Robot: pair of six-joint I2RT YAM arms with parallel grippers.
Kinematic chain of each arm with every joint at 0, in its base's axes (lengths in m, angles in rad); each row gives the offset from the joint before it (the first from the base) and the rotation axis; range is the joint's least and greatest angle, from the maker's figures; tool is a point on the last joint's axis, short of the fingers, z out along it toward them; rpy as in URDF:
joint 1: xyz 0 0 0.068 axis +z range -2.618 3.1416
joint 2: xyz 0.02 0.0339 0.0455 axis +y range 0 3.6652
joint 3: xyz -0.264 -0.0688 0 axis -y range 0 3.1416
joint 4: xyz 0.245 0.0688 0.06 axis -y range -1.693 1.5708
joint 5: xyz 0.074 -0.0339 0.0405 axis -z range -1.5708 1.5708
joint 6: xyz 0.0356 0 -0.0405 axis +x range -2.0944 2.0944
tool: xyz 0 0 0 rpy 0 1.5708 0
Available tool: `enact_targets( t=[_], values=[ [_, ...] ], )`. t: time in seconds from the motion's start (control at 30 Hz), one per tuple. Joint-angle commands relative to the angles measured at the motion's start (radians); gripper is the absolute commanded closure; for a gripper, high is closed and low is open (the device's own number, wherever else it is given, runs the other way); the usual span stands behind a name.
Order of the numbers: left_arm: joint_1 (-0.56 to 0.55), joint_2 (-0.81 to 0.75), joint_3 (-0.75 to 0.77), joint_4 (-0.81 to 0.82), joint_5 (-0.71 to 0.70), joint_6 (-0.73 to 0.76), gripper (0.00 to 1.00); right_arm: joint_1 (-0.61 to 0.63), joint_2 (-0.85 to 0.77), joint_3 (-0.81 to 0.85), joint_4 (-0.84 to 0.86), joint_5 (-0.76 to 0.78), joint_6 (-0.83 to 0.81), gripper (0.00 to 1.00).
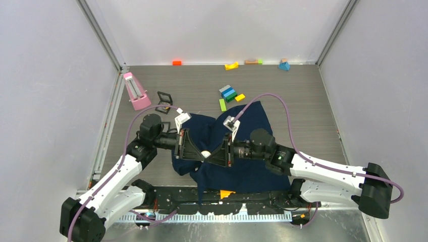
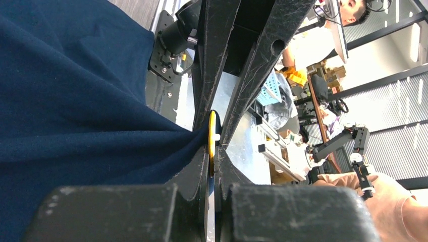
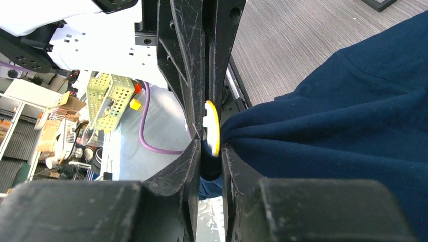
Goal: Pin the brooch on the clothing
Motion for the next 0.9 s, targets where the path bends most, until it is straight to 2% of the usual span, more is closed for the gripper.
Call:
enact_targets(
  t=[0.0,0.33,0.53,0.87],
  values=[
    [-0.02,-0.028,0.003,0.055,0.082,-0.028,1.0,-0.01,0.028,0.06,-0.013,0.171,0.002,0.84],
    [-0.024,-0.038,0.002,0.064,0.08,-0.03,1.0,-0.027,0.031,0.057,-0.087,0.299,0.053,0.93],
    [-0.024,-0.043,0.003,0.067,0.079,-0.028,1.0,-0.056,0.024,0.042,-0.102,0.327,0.097,0.98],
    [-0.025,-0.063,-0.008,0.116,0.093,-0.052,1.0,-0.096,0.071,0.054,-0.145,0.346,0.151,0.99]
  ],
)
